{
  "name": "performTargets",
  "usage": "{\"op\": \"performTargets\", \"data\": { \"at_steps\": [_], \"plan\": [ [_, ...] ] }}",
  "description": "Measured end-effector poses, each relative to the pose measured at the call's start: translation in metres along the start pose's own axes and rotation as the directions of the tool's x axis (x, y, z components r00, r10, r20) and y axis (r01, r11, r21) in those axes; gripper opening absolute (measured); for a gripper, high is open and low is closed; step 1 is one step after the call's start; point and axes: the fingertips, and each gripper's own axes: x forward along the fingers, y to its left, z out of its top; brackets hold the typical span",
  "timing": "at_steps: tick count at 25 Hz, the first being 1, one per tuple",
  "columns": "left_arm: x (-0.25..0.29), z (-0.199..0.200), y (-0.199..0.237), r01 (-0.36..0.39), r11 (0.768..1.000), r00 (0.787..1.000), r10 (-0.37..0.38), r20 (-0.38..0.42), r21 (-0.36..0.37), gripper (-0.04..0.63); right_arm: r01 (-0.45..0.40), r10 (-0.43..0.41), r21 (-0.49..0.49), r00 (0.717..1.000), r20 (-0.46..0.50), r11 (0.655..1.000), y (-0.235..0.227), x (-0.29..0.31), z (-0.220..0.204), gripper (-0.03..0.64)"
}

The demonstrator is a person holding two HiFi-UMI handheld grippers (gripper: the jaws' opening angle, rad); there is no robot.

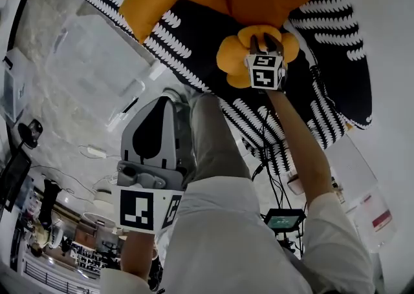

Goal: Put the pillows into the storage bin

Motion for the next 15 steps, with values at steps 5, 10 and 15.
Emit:
{"op": "performTargets", "data": {
  "at_steps": [5, 10, 15],
  "plan": [
    [-0.004, 0.002, 0.007, -0.015, 1.000, 1.000, 0.015, 0.008, -0.013, 0.002, -0.069, 0.068, -0.025, 0.997, -0.035, 0.997, 0.011, -0.001, 0.000, 0.035],
    [-0.014, -0.001, 0.023, -0.029, 0.999, 0.999, 0.029, 0.016, -0.035, 0.002, -0.106, 0.106, 0.000, 0.994, -0.042, 0.994, 0.024, -0.014, 0.004, 0.029],
    [-0.024, -0.006, 0.027, -0.051, 0.996, 0.998, 0.054, 0.042, -0.069, 0.002, -0.197, 0.195, -0.063, 0.980, -0.028, 0.978, 0.056, -0.035, 0.011, 0.028]
  ]
}}
